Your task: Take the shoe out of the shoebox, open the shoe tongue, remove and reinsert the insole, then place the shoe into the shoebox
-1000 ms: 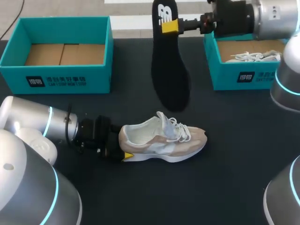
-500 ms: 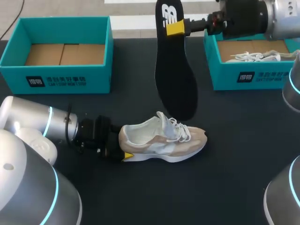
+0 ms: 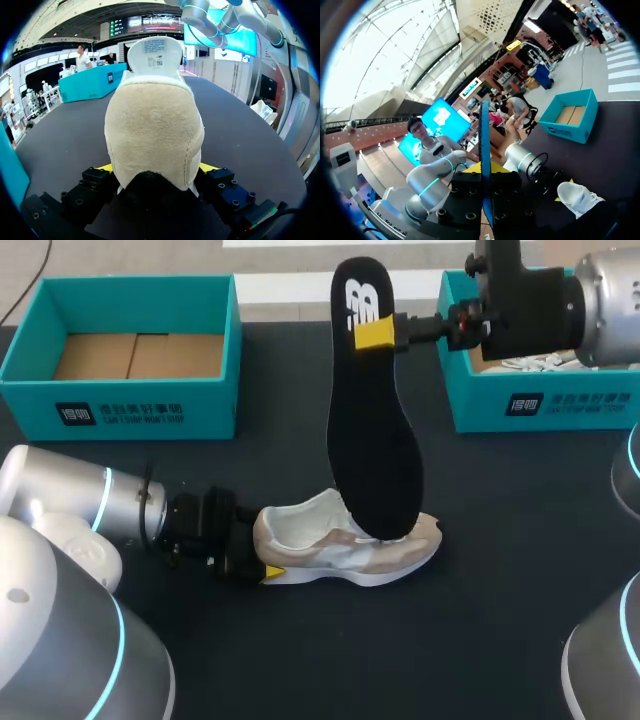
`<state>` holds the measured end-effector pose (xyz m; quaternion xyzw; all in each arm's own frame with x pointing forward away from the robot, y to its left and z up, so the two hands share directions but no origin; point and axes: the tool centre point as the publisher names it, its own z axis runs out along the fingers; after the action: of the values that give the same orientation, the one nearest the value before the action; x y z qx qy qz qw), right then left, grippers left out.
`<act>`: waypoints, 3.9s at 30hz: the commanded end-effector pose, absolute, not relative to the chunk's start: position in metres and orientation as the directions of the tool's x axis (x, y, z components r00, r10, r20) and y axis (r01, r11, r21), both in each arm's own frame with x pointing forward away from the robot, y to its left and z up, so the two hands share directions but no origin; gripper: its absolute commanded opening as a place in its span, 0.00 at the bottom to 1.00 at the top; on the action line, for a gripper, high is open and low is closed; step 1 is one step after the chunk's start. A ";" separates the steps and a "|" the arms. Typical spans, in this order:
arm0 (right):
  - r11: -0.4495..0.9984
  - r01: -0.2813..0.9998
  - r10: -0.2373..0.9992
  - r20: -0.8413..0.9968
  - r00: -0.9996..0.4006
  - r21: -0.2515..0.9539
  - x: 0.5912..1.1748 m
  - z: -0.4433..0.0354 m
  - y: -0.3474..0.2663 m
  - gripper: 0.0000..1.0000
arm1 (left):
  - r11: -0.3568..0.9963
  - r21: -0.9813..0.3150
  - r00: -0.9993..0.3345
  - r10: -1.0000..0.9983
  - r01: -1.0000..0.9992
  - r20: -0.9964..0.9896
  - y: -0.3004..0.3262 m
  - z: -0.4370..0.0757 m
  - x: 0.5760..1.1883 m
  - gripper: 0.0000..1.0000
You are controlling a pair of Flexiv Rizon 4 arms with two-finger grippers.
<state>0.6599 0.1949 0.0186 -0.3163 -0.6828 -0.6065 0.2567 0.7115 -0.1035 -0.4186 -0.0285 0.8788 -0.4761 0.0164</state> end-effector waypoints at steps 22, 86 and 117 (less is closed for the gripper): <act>0.063 0.752 0.150 0.739 -0.657 0.656 0.643 0.013 0.201 0.00 | 0.546 -0.837 -0.998 -0.066 -0.034 -0.002 -0.104 -0.420 0.711 0.00; 0.063 0.752 0.150 0.739 -0.657 0.656 0.643 0.013 0.201 0.00 | 0.960 -0.228 -0.985 0.149 0.165 -0.087 -0.077 -0.333 0.712 1.00; 0.063 0.752 0.150 0.739 -0.657 0.656 0.643 0.013 0.201 0.00 | 1.000 -0.024 -0.999 0.008 0.009 -0.038 -0.105 -0.334 0.725 1.00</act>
<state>0.6415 0.1966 0.0134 -0.3284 -0.6839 -0.6013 0.2507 0.7191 -0.0954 -0.3263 0.0054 0.9988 -0.0434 0.0222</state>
